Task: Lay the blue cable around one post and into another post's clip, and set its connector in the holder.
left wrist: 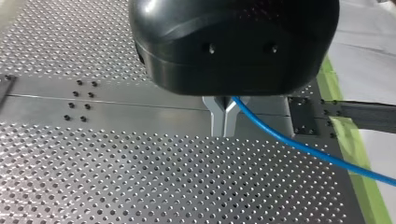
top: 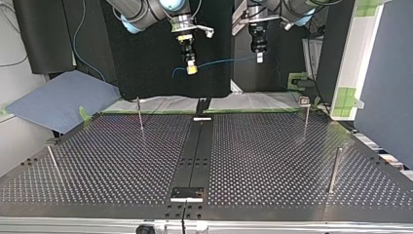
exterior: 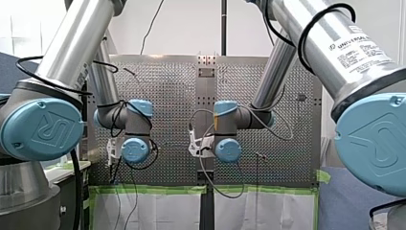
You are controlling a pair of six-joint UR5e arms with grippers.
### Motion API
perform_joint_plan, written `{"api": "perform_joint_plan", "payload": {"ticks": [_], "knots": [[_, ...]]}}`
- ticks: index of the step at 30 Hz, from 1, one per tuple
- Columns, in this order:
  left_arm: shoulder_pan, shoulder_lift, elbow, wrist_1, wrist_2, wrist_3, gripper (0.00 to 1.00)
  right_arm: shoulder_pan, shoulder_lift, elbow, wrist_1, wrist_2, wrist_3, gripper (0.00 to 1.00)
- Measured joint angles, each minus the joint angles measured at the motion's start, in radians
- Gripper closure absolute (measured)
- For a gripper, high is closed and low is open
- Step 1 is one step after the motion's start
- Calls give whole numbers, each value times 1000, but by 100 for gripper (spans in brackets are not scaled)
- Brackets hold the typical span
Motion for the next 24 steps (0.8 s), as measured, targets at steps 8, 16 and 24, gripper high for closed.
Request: {"api": "perform_joint_plan", "payload": {"ticks": [8, 16, 24], "knots": [[0, 0, -2, -9, -1, 0, 98, 2, 1, -5, 69, 0, 0, 100], [9, 9, 6, -13, -9, -9, 98, 10, -6, -13, 126, 5, 3, 100], [35, 71, 46, -70, -38, -36, 90, 22, -63, -60, 186, -11, 56, 100]]}}
